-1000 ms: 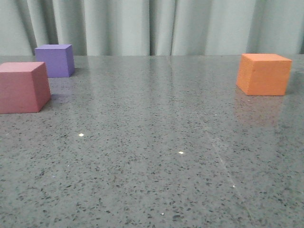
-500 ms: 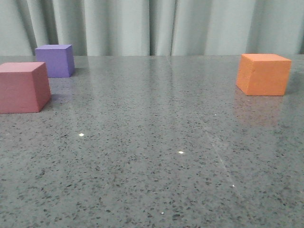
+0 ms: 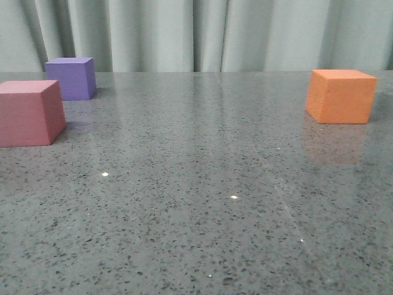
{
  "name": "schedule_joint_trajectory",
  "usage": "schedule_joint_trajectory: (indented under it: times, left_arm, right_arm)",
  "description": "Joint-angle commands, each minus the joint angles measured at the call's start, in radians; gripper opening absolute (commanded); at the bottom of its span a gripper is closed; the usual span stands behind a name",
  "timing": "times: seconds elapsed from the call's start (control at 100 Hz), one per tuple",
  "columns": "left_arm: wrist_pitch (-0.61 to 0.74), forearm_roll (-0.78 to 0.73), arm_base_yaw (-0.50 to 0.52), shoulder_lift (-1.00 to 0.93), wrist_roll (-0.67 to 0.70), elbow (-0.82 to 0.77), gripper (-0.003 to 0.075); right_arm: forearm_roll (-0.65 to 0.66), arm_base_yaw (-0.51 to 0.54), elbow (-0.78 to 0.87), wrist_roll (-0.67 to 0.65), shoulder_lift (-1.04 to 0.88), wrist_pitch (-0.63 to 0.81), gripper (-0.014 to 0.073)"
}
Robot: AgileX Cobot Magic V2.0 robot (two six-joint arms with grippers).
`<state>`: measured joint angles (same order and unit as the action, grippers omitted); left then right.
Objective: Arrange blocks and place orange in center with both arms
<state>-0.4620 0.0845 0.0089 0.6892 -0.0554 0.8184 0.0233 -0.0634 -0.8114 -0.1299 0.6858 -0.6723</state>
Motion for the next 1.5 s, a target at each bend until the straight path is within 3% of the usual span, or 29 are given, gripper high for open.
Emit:
schedule_joint_trajectory:
  times: [0.0, 0.13, 0.24, 0.32, 0.38, 0.85, 1.11, 1.49]
  left_arm:
    - [0.062, 0.028, 0.001, 0.029, 0.003, 0.051, 0.0083]
    - [0.062, 0.028, 0.001, 0.038, 0.003, 0.058, 0.0306]
    - [0.062, 0.031, 0.001, 0.038, 0.003, 0.058, 0.0514]
    - [0.062, 0.044, 0.001, 0.038, 0.003, 0.058, 0.0627]
    - [0.062, 0.052, 0.001, 0.038, 0.003, 0.058, 0.0678]
    - [0.073, 0.054, 0.001, 0.038, 0.003, 0.058, 0.0683]
    - [0.076, 0.054, 0.001, 0.038, 0.003, 0.058, 0.0683]
    - [0.076, 0.054, 0.001, 0.038, 0.003, 0.058, 0.0683]
  right_arm:
    - [-0.011, 0.005, -0.046, 0.009, 0.033, 0.037, -0.0074]
    - [-0.023, 0.005, -0.046, 0.009, 0.045, 0.038, 0.0122]
    - [-0.023, 0.005, -0.046, 0.009, 0.045, 0.04, 0.0371]
    - [-0.023, 0.005, -0.046, 0.009, 0.045, 0.038, 0.0537]
    - [-0.023, 0.005, -0.046, 0.009, 0.045, 0.036, 0.0615]
    - [-0.023, 0.005, -0.077, 0.008, 0.06, 0.079, 0.0589]
    - [-0.073, -0.003, -0.308, 0.008, 0.288, -0.119, 0.0589]
    - [-0.095, -0.111, -0.705, -0.041, 0.713, -0.409, 0.0589]
